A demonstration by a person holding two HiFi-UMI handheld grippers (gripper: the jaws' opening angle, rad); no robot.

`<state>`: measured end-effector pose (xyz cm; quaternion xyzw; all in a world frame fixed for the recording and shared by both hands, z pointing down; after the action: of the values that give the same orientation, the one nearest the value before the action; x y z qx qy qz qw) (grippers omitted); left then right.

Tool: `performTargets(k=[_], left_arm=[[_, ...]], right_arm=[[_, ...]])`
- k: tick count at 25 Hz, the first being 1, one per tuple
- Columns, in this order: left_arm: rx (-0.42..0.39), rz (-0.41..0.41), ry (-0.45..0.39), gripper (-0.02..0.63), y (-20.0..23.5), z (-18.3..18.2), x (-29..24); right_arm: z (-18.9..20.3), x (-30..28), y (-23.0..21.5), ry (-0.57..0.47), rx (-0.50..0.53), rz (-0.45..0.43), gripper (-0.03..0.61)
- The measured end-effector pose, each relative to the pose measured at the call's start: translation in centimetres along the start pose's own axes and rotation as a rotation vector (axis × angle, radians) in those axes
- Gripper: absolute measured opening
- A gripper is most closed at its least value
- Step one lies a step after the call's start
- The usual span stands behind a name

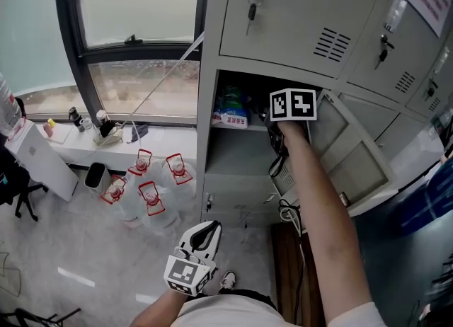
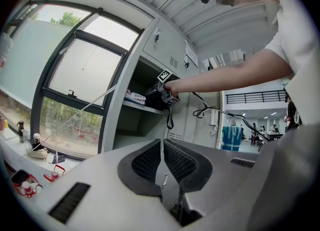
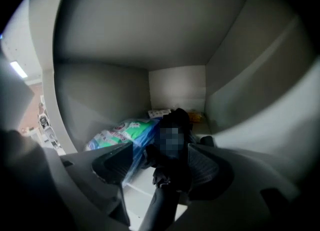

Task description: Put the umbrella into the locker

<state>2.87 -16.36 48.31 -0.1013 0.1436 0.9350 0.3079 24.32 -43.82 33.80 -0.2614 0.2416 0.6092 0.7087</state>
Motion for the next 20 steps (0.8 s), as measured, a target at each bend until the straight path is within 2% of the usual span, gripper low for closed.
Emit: performTargets(k=[4, 8, 9, 13, 16, 18, 20], left_arm=[[0.002, 0.005, -0.001, 0.038, -0.1, 0.1, 0.2], [0.005, 0.013, 0.006, 0.038, 0.0, 0.3, 0.3], [0.005, 0.014, 0.006, 0.038, -0.1, 0.3, 0.3], [-0.002, 0.013, 0.008, 0.038, -0.2, 0.2, 0.4], [-0.002, 0.006, 0.008, 0.038, 0.1, 0.1, 0.6], [-0.004, 0.005, 0.01, 0.038, 0.2, 0.1, 0.6], [-0.003, 0.005, 0.014, 0.038, 0.2, 0.2, 0.5]], right_arm=[[0.7, -0.3, 0.7, 0.009, 0.034, 0.027, 0.333], [0.2, 0.2, 1.8, -0.07, -0.112, -0.115, 0.333], [0.1, 0.2, 1.9, -0.076, -0.126, -0.129, 0.333], [0.4, 0.1, 1.8, -0.085, -0.082, -0.114, 0.332], [0.5, 0.6, 1.7, -0.1, -0.012, -0.087, 0.321], [0.6, 1.2, 1.1, -0.127, 0.023, -0.046, 0.251], [0.6, 1.7, 0.7, -0.154, 0.031, -0.022, 0.219]])
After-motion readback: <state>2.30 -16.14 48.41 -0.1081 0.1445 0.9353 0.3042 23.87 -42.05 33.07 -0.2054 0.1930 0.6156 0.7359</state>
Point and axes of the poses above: the fingertips, and each gripper's own axes: x backward along the fingers, y to its left, z out of its underside, the point moved 2 cm from there along x, backward along the fingers, and after that the axes turned 12 degrees about y, right-handed, at the moved point
